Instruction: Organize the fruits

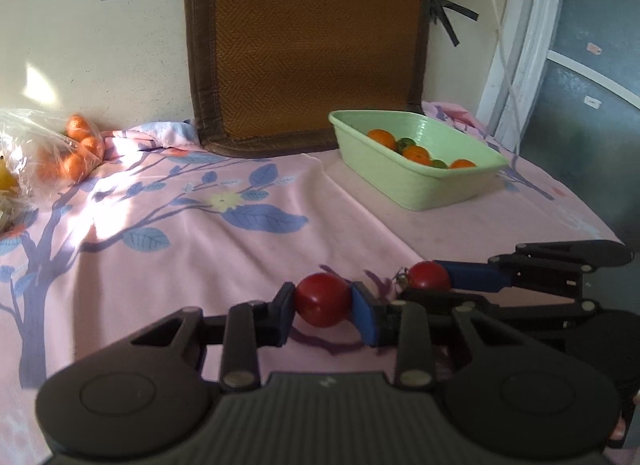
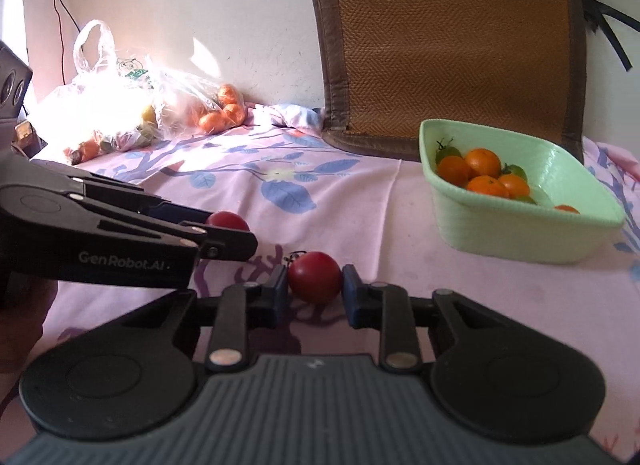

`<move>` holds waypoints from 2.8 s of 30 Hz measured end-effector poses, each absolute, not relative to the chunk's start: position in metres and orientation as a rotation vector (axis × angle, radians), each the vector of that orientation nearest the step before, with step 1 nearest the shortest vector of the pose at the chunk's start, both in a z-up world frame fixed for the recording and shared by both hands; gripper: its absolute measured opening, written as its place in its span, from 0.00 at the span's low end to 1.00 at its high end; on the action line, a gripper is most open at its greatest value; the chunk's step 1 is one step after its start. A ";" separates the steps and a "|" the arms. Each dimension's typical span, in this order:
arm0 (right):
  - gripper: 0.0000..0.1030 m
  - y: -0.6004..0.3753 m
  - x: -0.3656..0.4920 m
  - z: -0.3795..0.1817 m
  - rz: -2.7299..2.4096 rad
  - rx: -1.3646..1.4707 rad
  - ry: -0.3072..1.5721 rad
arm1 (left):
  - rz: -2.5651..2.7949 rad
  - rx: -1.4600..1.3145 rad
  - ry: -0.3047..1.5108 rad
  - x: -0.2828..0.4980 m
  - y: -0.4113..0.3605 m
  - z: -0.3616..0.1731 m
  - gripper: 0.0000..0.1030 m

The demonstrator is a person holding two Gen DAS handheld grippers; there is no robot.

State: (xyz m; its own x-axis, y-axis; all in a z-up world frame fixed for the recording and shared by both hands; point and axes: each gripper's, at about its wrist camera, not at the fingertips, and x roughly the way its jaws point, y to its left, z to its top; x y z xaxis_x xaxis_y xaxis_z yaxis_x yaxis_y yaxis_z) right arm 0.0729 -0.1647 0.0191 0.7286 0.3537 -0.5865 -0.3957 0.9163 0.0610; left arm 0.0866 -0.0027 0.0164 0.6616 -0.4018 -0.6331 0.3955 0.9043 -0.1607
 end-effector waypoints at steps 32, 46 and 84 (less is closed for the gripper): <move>0.30 -0.240 -0.047 0.005 0.179 0.017 0.544 | -0.577 0.073 0.685 -0.004 -0.061 0.011 0.29; 0.30 -0.285 0.076 0.057 0.134 0.129 0.374 | -0.585 -0.028 0.624 0.160 -0.110 0.070 0.30; 0.50 -0.260 -0.036 0.025 0.129 0.434 0.553 | -0.289 -0.027 0.601 0.007 -0.051 0.063 0.57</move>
State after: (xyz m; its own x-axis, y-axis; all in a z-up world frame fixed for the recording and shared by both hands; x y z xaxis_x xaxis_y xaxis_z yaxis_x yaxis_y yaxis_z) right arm -0.0364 -0.2604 0.0252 0.8454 0.2337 -0.4802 -0.0037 0.9016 0.4325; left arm 0.0066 -0.0514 0.0631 0.7859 -0.2758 -0.5535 0.2601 0.9594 -0.1088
